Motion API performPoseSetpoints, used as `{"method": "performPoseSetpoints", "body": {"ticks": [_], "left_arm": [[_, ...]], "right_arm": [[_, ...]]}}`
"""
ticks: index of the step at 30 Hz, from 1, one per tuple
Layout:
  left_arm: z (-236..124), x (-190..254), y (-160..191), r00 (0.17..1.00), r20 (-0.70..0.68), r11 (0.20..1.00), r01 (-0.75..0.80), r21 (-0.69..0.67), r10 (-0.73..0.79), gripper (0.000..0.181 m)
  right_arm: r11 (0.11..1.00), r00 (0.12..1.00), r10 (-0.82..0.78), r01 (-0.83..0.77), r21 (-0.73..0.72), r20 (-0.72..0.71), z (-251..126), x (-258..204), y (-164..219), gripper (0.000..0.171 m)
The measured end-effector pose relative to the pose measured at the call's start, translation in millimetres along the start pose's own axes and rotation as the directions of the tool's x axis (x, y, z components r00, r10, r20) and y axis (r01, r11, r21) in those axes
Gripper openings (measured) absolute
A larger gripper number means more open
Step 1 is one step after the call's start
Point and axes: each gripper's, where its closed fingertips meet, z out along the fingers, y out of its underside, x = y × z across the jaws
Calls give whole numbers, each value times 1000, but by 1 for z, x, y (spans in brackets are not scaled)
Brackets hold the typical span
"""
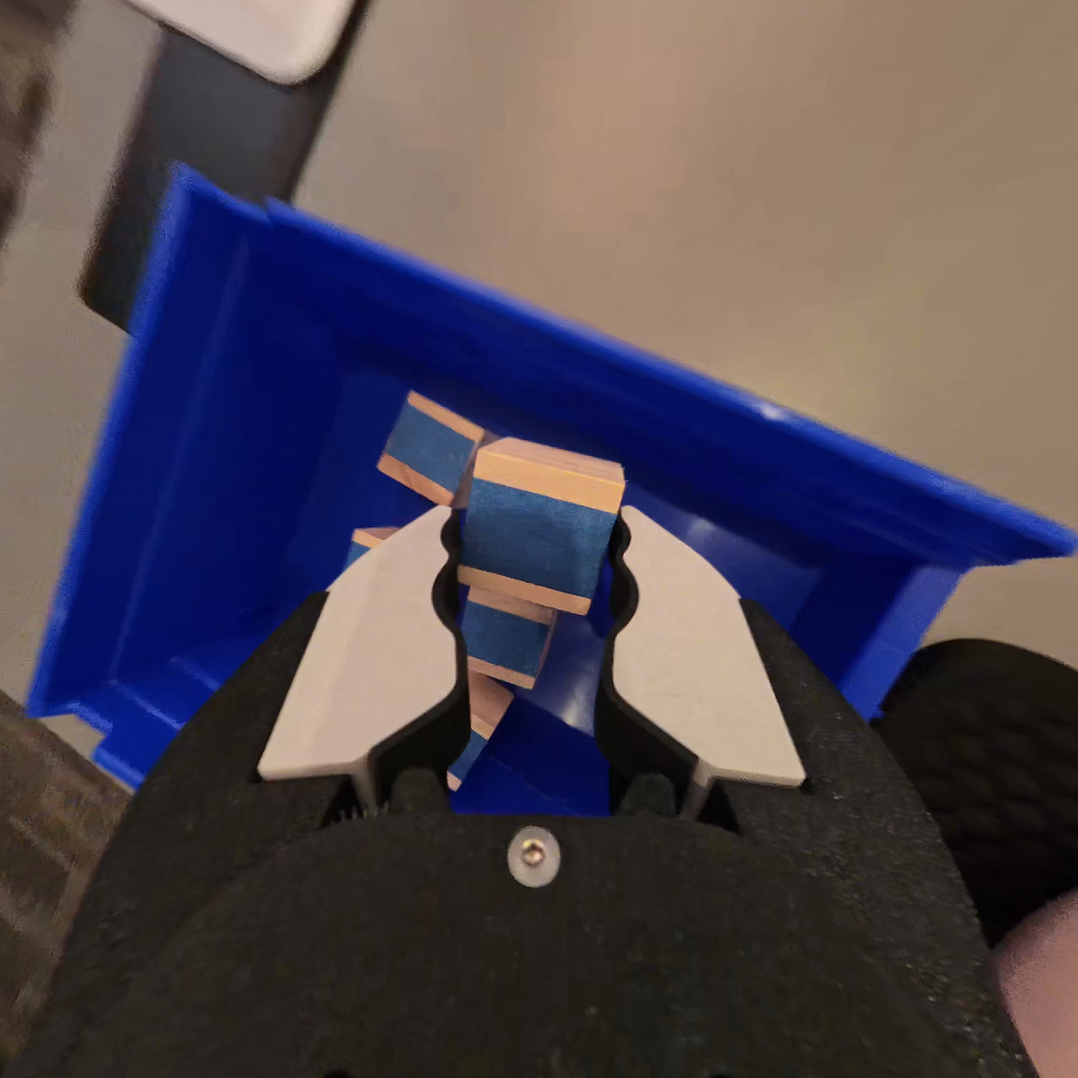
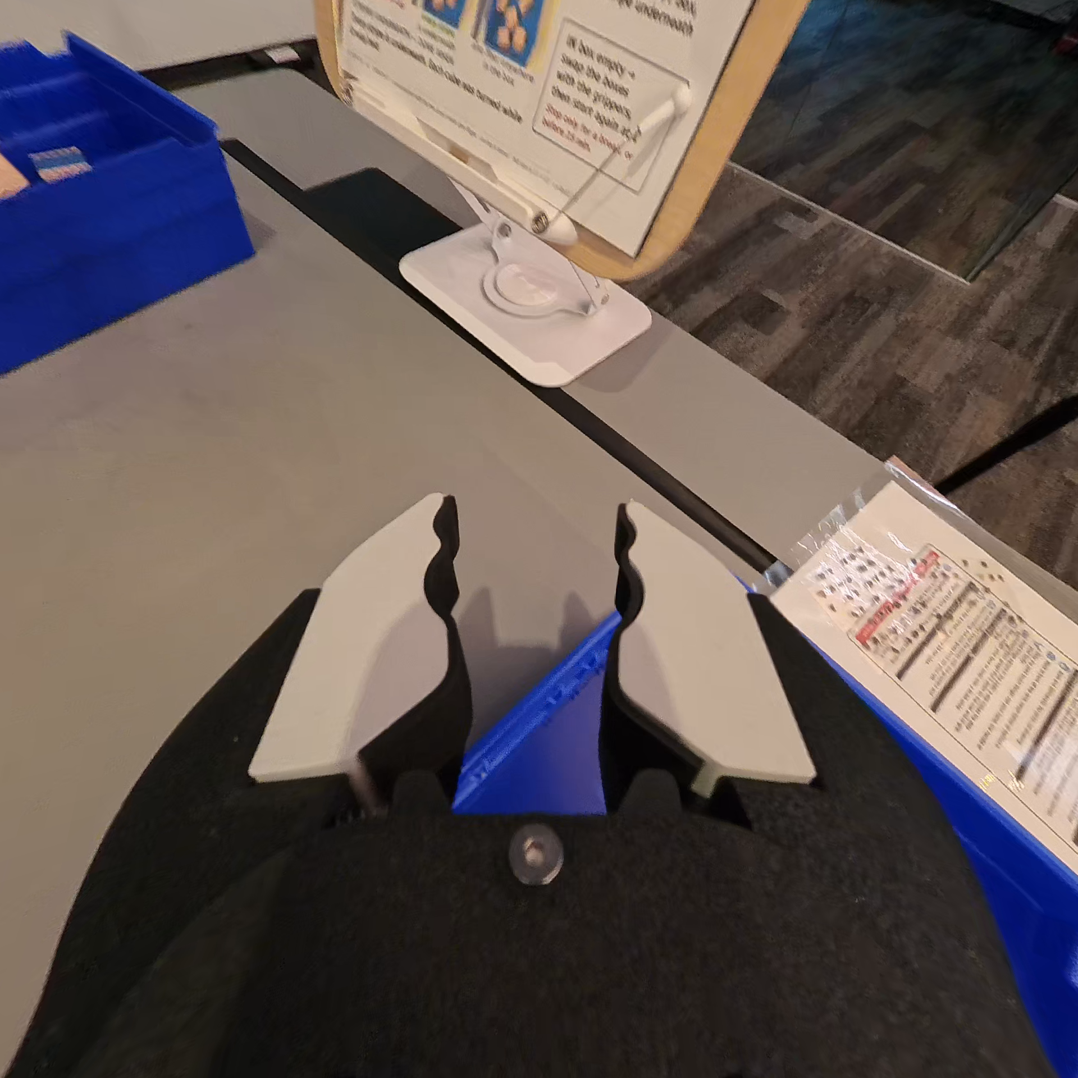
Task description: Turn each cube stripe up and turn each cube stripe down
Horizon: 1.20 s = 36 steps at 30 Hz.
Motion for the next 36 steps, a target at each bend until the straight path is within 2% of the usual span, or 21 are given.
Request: {"method": "performPoseSetpoints", "body": {"ticks": [2,5,8,10,12,15,19,23,26,28,30,33,36], "left_arm": [[-26,0,-23,999,34,990,-20,143,15,49],[-64,9,-65,996,68,922,-74,381,52,49],[-94,31,-111,994,39,798,-107,593,105,49],[-107,53,-141,986,-22,701,-103,706,168,49],[-115,73,-168,974,-66,606,-82,791,217,49],[-121,103,-201,951,-134,488,-20,872,278,49],[-115,135,-230,925,-214,428,63,902,313,49],[-103,162,-246,884,-328,452,156,878,332,49],[-99,167,-254,850,-444,479,276,834,284,49],[-97,166,-256,794,-564,509,398,763,225,49],[-96,165,-257,725,-666,523,505,686,175,48],[-92,170,-258,665,-730,537,563,628,156,48],[-80,179,-259,659,-739,577,553,601,139,48]], "right_arm": [[998,999,2,-5,59,41,0,-8,-10,51],[983,993,-21,-1,183,116,-1,-26,-31,50],[952,968,-91,16,305,232,-3,-61,-54,52],[934,928,-152,23,356,339,-6,-93,-64,61],[913,884,-211,27,407,416,-8,-125,-75,64],[848,841,-304,26,529,447,-16,-169,-95,65],[782,830,-348,0,623,436,-25,-210,-113,63],[774,824,-383,41,632,416,-24,-232,-113,69],[710,826,-502,224,667,257,-27,-235,-111,70],[653,807,-577,363,664,126,-30,-234,-109,71],[568,776,-628,513,644,-64,-35,-230,-111,74],[434,657,-706,696,571,-264,-38,-236,-109,73],[390,571,-759,783,484,-313,-26,-243,-101,73]]}}
